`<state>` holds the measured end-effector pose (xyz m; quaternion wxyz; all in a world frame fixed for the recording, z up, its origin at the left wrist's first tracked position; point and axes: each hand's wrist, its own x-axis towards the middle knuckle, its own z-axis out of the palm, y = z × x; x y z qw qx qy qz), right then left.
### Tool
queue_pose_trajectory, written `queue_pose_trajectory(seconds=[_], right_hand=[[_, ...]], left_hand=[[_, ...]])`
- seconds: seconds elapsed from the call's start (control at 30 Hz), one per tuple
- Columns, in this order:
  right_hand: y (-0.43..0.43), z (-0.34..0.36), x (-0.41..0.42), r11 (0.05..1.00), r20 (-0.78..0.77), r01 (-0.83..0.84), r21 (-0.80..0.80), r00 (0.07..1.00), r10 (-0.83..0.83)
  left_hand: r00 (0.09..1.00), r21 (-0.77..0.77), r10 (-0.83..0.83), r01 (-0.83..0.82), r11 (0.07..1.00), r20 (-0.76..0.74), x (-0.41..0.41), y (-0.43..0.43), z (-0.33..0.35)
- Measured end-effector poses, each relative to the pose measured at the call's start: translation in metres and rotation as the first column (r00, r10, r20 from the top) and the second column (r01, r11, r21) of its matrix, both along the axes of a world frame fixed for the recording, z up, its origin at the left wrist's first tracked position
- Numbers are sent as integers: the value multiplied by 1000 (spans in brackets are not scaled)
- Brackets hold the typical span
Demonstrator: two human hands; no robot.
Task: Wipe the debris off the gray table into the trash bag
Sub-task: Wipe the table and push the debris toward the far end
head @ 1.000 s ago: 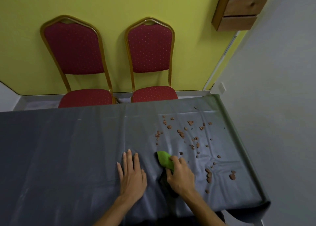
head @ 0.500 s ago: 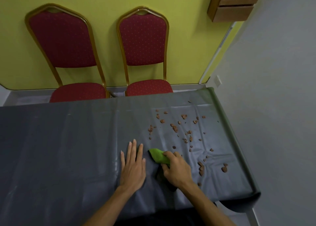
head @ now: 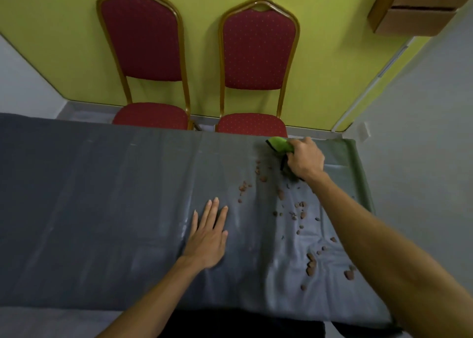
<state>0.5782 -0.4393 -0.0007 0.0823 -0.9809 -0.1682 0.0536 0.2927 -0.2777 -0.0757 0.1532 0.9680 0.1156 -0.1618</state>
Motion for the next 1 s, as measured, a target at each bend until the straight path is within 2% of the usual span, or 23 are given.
queue_pose_trajectory(seconds=[0.1,0.2,0.33,0.43,0.5,0.57,0.73,0.9,1.0], right_hand=[[18,-13,28,994,-69,-30,-102,997,23],[33,-29,31,989,-152,-76,-126,987,56],[38,-38,5,974,-106,-209,-91,974,200],[27,-38,-24,913,-90,-405,-51,912,400],[21,-31,-32,846,-186,-532,-39,835,517],[20,-19,-26,807,-261,-589,-24,783,564],[36,-2,9,894,-103,-448,0,889,445],[67,-14,20,925,-192,-377,-58,913,360],[72,-29,-8,906,-177,-416,-85,901,397]], left_hand=[[1000,-5,11,-12,1000,-15,-1,0,1],[1000,13,16,-16,1000,-19,-1,1,0],[999,8,22,-22,1000,-32,-2,0,0],[999,8,31,-31,1000,-32,-3,-2,0],[999,8,37,-37,999,-20,-3,-3,0],[999,10,41,-41,999,-9,-3,-2,-1],[999,12,47,-47,999,-13,-2,-6,-3],[998,18,50,-49,999,-44,1,-6,-1],[997,22,61,-60,998,-39,1,-7,0]])
